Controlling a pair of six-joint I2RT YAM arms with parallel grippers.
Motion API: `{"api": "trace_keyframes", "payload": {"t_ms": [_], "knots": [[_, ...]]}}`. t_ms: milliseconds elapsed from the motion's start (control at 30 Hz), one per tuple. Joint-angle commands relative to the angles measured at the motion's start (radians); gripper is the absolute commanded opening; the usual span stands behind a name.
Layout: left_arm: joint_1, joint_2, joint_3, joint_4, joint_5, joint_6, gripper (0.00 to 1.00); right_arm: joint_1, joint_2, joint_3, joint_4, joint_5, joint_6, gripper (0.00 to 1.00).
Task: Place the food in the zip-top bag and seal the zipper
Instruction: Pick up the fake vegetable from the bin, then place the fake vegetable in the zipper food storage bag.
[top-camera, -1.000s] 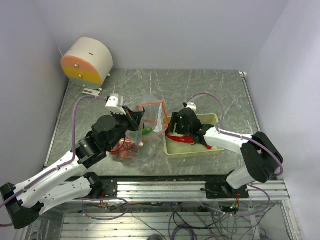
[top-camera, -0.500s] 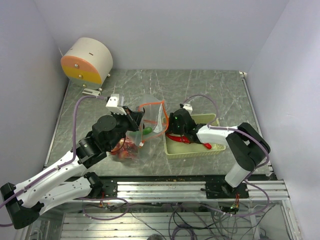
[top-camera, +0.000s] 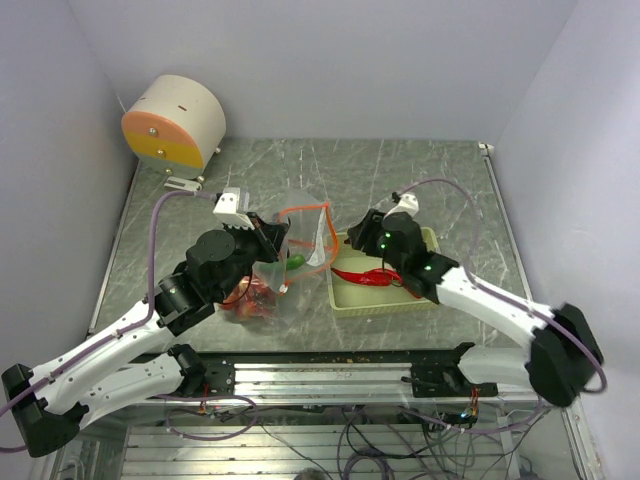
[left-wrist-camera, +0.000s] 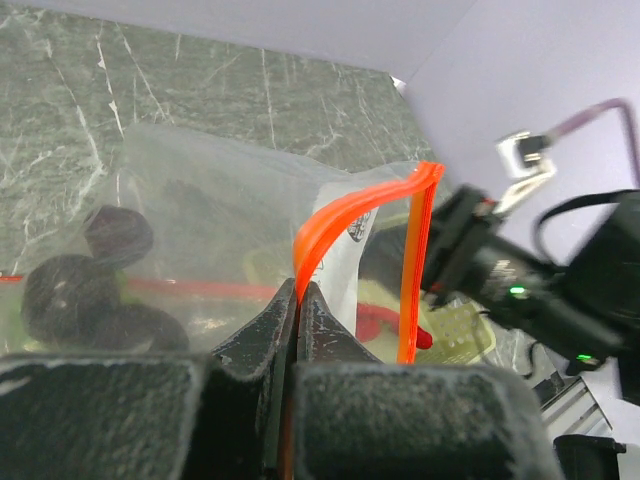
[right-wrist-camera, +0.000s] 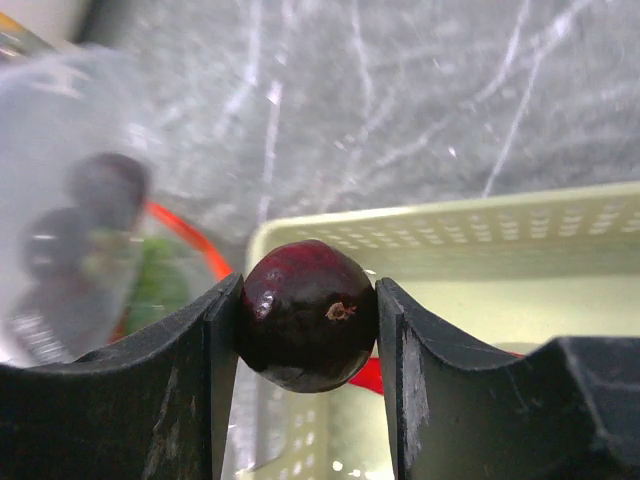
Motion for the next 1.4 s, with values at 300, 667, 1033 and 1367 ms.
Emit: {"api": "trace_keyframes", "payload": {"t_ms": [300, 667, 1033, 1367], "knots": [[-0.002, 0.019, 0.012, 0.023, 0.003, -0.011, 0.07, 0.007, -0.528, 0.090, -0.144, -0.317, -0.212, 0.32], [-0.001, 0.090, 0.048, 0.049, 0.043, -0.019, 0.07, 0.218, -0.290, 0.112, 0.145, -0.406, -0.271, 0.37], [-0.002, 0.055, 0.045, 0.023, 0.020, -0.018, 0.07, 0.229, -0.175, 0.154, 0.098, -0.104, -0.316, 1.00], [-0.001, 0.050, 0.028, 0.031, 0.028, -0.022, 0.07, 0.230, -0.443, 0.081, -0.249, 0.147, -0.208, 1.00]]}}
